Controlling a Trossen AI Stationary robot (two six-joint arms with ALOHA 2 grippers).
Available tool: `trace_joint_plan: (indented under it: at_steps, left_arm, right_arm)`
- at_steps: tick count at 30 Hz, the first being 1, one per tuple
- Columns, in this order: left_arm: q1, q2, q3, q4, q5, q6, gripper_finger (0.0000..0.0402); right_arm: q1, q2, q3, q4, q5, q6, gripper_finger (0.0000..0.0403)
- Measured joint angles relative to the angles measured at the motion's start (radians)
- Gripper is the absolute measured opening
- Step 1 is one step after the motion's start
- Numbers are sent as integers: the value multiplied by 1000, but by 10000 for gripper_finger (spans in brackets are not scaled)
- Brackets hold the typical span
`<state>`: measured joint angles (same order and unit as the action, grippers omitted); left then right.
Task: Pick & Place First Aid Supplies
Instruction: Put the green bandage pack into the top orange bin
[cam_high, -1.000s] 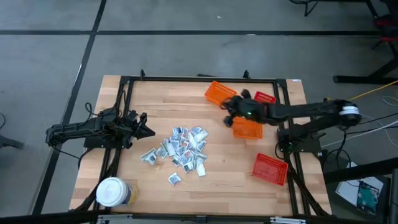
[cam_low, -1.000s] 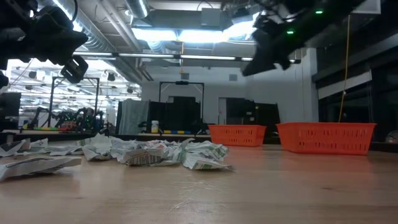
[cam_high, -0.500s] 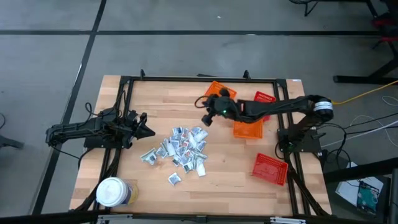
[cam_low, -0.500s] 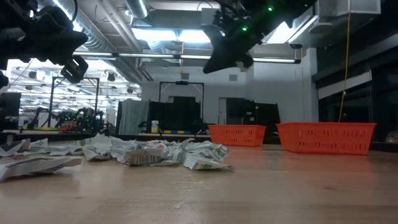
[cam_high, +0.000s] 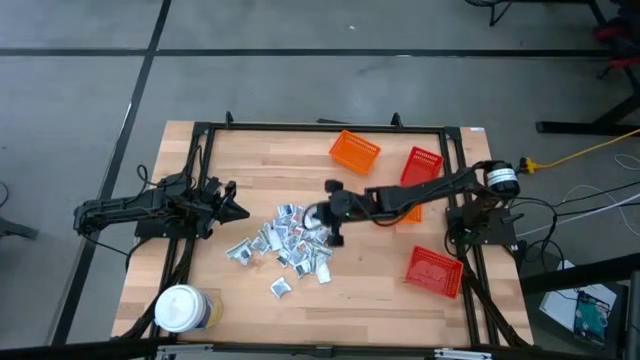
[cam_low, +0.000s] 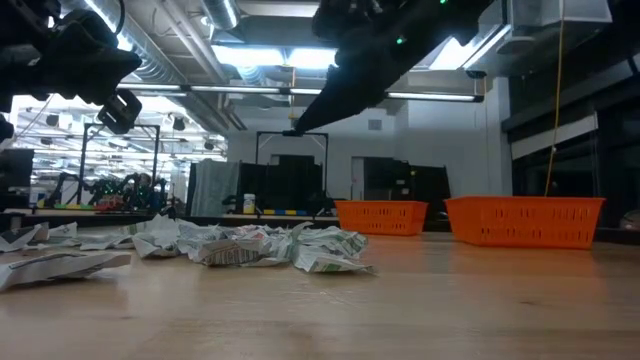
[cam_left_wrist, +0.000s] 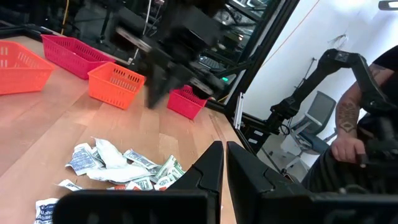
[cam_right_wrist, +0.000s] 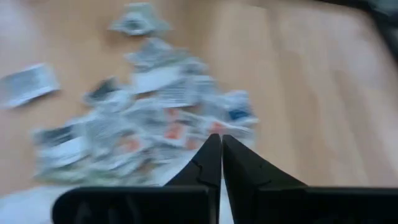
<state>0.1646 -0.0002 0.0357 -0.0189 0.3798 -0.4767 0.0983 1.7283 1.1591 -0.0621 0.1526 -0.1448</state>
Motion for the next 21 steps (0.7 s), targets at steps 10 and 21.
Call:
trace_joint_plan:
  at_steps: [10,21]
  left_arm:
    - [0,0,0,0,0,0,16]
    - [0,0,0,0,0,0,15]
  right_arm:
    - [60,0,0,-97,-85,42,18]
    - [141,41,0,-186,-41,310,95]
